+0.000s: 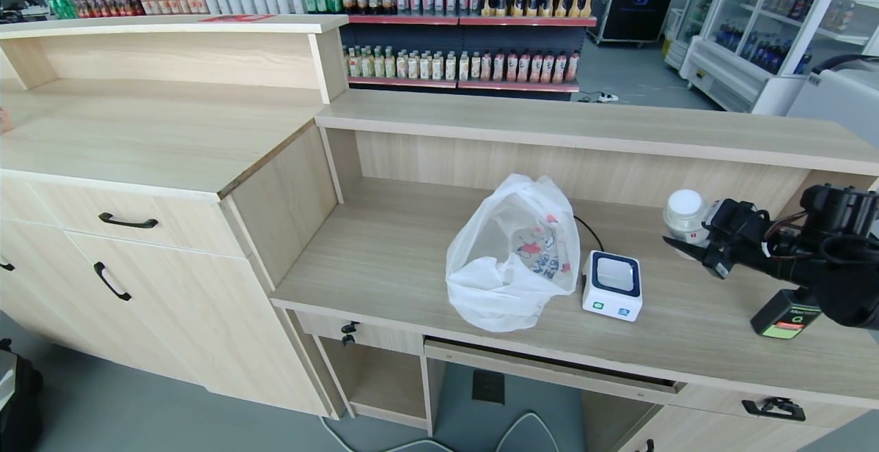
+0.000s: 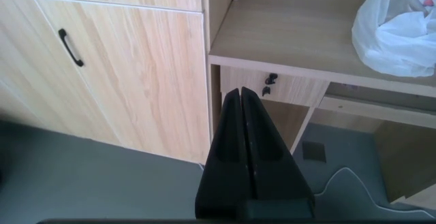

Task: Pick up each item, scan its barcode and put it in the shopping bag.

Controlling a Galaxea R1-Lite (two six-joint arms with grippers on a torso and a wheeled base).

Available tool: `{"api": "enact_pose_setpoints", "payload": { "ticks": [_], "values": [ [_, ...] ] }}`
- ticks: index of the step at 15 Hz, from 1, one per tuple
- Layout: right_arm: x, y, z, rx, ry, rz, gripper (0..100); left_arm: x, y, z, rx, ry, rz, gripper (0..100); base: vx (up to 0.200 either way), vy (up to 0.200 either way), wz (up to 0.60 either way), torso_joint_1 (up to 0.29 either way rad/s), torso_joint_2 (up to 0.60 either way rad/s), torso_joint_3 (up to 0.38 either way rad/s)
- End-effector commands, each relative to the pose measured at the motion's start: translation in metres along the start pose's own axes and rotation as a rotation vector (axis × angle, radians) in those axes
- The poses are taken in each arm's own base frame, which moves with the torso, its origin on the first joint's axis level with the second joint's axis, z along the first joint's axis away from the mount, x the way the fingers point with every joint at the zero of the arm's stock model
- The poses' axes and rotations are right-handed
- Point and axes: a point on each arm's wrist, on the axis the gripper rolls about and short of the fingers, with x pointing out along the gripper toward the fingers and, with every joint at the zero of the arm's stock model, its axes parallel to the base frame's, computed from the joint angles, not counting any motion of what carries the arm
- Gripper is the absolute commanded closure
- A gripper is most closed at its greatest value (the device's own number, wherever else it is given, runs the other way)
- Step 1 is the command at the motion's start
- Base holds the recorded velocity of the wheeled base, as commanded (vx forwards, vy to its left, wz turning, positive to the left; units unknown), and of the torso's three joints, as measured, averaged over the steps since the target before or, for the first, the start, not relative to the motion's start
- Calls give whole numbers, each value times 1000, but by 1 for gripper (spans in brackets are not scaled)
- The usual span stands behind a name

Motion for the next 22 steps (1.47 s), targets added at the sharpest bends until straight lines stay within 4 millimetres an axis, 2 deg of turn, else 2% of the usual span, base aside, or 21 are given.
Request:
{"api": "enact_pose_setpoints", "payload": {
  "ticks": [1,4,6,9,22],
  "values": [
    [10,5,-10,4,-3,12,100,0,0,0,0,0,1,100,0,0,0,0,0,0],
    [24,7,-9,-8,-41,24,100,0,0,0,0,0,1,100,0,0,0,0,0,0],
    [38,11,-2,-18,-104,54,100,0,0,0,0,0,1,100,0,0,0,0,0,0],
    [48,19,0,-19,-131,81,100,0,0,0,0,0,1,100,0,0,0,0,0,0],
    [73,28,-6,-28,-157,89,100,0,0,0,0,0,1,100,0,0,0,0,0,0]
  ]
}}
